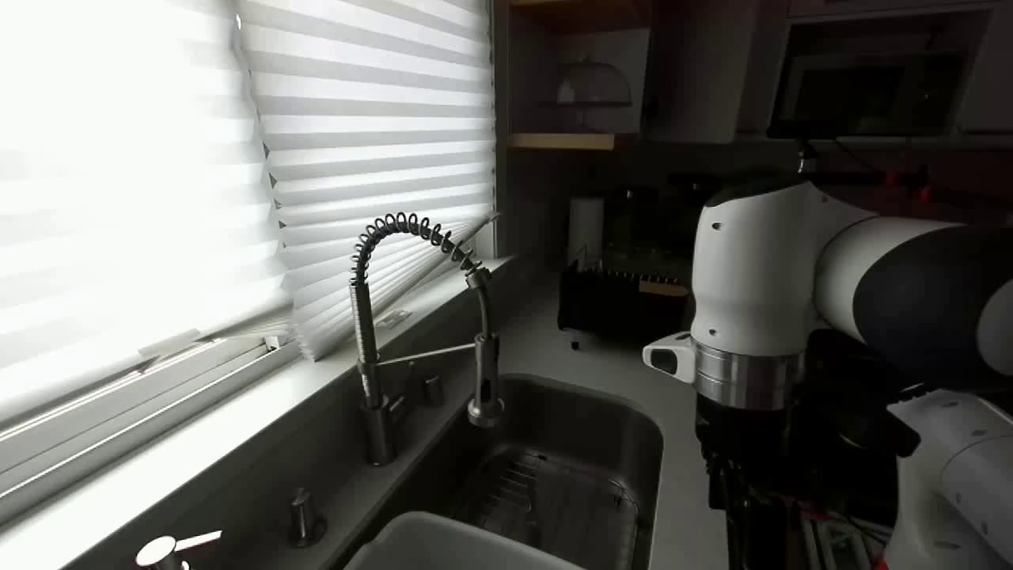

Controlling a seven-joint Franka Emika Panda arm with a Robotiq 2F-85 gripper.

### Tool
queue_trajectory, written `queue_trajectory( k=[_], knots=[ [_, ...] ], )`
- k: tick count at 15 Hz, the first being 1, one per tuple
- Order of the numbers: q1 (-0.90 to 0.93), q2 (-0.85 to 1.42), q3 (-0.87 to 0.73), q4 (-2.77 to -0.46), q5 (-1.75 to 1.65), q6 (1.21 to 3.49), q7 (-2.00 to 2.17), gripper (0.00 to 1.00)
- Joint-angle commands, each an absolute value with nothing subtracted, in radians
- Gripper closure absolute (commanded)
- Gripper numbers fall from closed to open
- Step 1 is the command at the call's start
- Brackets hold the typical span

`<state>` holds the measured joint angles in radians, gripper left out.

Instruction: Move the spoon and fork from the plate rack to the countertop

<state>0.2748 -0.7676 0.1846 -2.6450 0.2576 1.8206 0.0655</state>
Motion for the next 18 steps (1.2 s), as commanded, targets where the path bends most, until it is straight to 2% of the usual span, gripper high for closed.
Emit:
queue_trajectory(
  k=[1, 9, 18],
  knots=[
    [0.265, -0.768, 0.192, -2.643, 0.262, 1.817, 0.06, 0.0],
    [0.265, -0.768, 0.192, -2.643, 0.262, 1.817, 0.06, 0.0],
    [-0.032, -0.713, 0.095, -2.516, 0.111, 2.045, 0.209, 0.0]
  ],
)
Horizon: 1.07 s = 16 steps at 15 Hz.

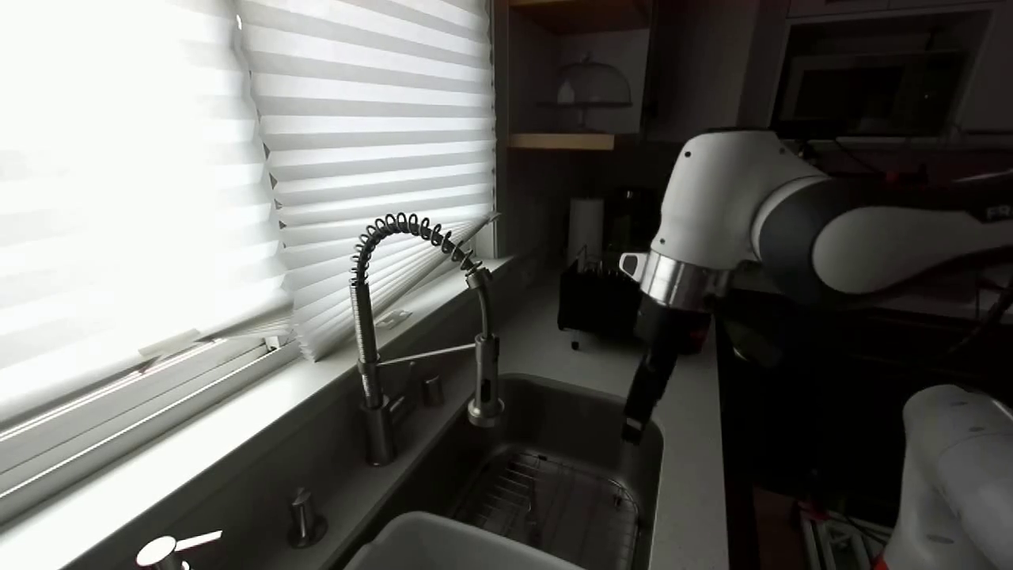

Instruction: Move the spoon and fork from the plate rack to the countertop

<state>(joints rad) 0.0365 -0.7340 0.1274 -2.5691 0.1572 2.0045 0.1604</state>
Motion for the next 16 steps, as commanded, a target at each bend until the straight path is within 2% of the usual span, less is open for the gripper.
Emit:
queue_trajectory(
  k=[1, 10, 16],
  knots=[
    [-0.063, -0.709, 0.081, -2.499, 0.094, 2.071, 0.221, 0.0],
    [-0.3, -0.708, 0.031, -2.417, -0.004, 2.261, 0.431, 0.0],
    [-0.326, -0.721, 0.016, -2.407, 0.015, 2.285, 0.473, 0.0]
  ],
)
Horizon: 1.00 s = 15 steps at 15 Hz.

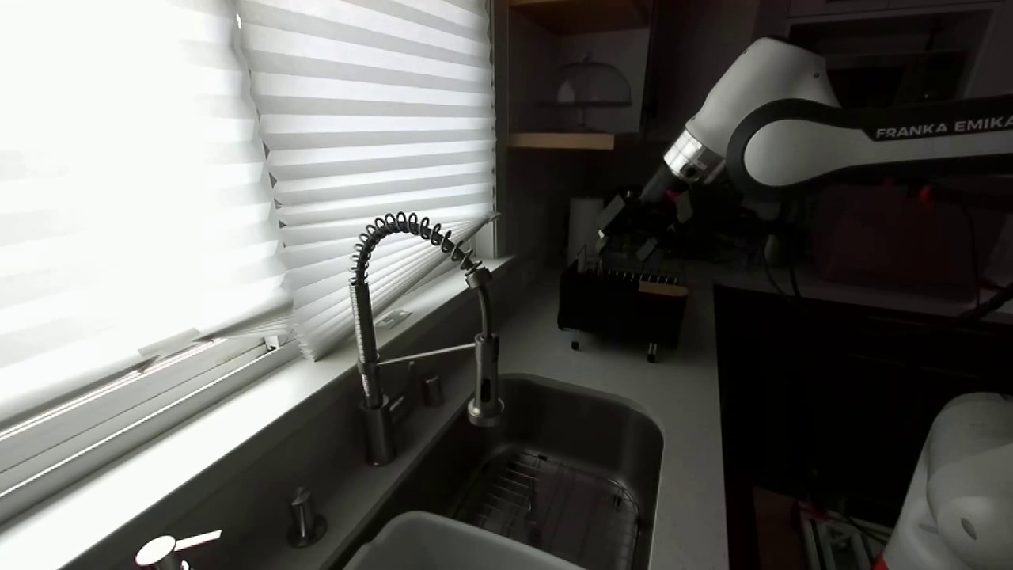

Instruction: Move the spoon and fork from the plate rack to the countertop

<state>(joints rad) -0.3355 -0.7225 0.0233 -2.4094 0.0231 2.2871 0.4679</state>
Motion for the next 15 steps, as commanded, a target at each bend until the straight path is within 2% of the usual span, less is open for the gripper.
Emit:
queue_trajectory(
  k=[1, 8, 11, 15],
  knots=[
    [-0.327, -0.721, 0.015, -2.405, 0.016, 2.285, 0.48, 0.0],
    [-0.328, -0.721, 0.015, -2.405, 0.017, 2.285, 0.491, 0.0],
    [-0.409, -0.609, 0.032, -2.346, -0.055, 2.355, 0.552, 0.0],
    [-0.483, -0.467, 0.008, -2.233, -0.203, 2.336, 0.531, 0.0]
  ],
)
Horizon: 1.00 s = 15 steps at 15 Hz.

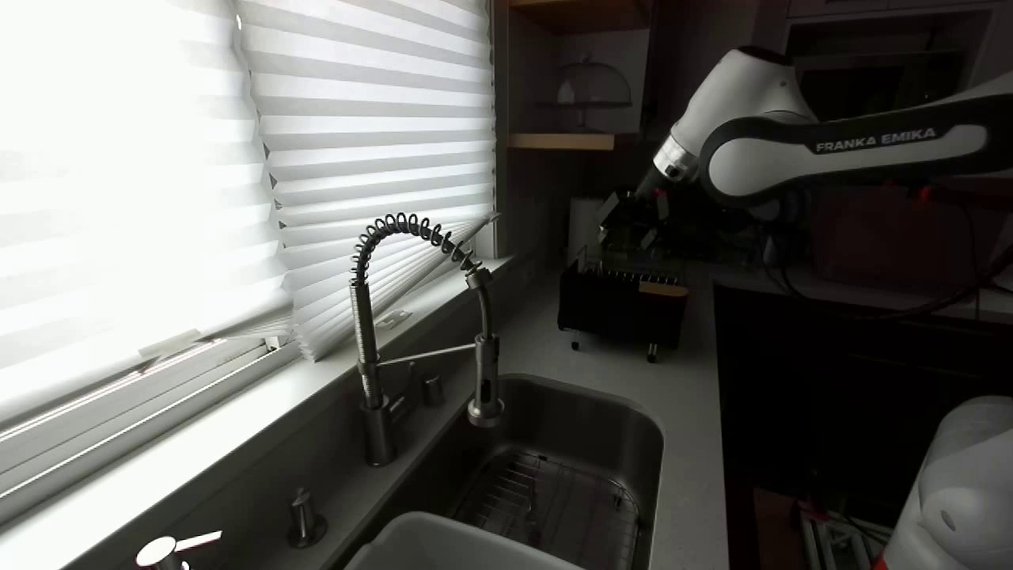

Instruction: Move the spoon and fork from the plate rack to the countertop

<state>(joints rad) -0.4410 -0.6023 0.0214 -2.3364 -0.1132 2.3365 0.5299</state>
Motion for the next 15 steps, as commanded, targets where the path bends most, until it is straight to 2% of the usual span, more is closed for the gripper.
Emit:
queue_trajectory(
  k=[1, 8, 15],
  knots=[
    [-0.486, -0.425, -0.005, -2.203, -0.222, 2.335, 0.526, 0.0],
    [-0.452, -0.183, -0.108, -2.036, -0.272, 2.382, 0.537, 0.0],
    [-0.398, -0.031, -0.205, -1.918, -0.232, 2.424, 0.48, 0.0]
  ],
)
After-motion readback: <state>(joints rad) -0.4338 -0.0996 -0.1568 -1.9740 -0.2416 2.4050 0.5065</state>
